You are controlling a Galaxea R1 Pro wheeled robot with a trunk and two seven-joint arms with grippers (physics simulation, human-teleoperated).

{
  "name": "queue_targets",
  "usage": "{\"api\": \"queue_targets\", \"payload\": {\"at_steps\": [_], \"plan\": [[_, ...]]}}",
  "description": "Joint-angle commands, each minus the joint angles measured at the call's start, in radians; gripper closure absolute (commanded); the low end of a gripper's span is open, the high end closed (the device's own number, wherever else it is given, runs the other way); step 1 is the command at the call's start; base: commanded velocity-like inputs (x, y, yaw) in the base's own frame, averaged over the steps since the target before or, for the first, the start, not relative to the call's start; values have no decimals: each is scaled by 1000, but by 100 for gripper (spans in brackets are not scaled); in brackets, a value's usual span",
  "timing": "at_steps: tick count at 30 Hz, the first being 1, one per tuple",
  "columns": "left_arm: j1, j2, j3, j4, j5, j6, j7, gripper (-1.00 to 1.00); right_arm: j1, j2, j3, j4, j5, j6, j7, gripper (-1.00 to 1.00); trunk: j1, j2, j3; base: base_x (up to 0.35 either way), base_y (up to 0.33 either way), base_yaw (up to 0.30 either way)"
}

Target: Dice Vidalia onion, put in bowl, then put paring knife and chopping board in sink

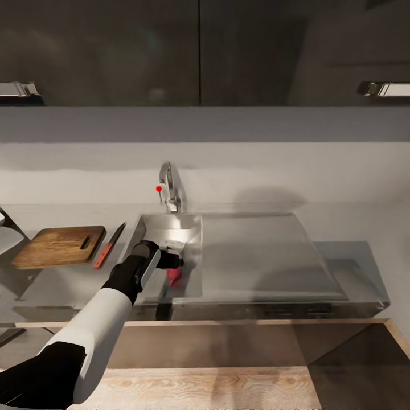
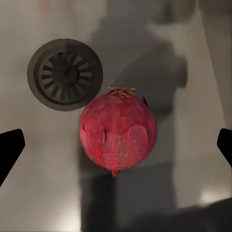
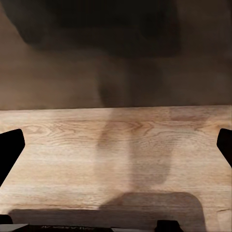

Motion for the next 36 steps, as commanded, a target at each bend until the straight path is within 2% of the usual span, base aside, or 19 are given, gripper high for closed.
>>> {"api": "queue_targets", "payload": {"at_steps": [1, 8, 21, 36], "plan": [[-1, 0, -1, 0, 2, 4, 0, -100, -1, 0, -6, 1, 11, -3, -5, -100, 0, -1, -3, 18, 0, 0], [-1, 0, -2, 3, 2, 3, 0, -100, -1, 0, -7, 1, 11, -3, -5, -100, 0, -1, -14, 128, 0, 0], [-1, 2, -2, 31, 2, 2, 0, -100, -1, 0, -6, 1, 11, -3, -5, -100, 0, -1, -16, 25, 0, 0], [-1, 2, -2, 32, 2, 3, 0, -100, -1, 1, -6, 1, 11, -2, -6, -100, 0, -1, -39, 17, -19, 0]]}}
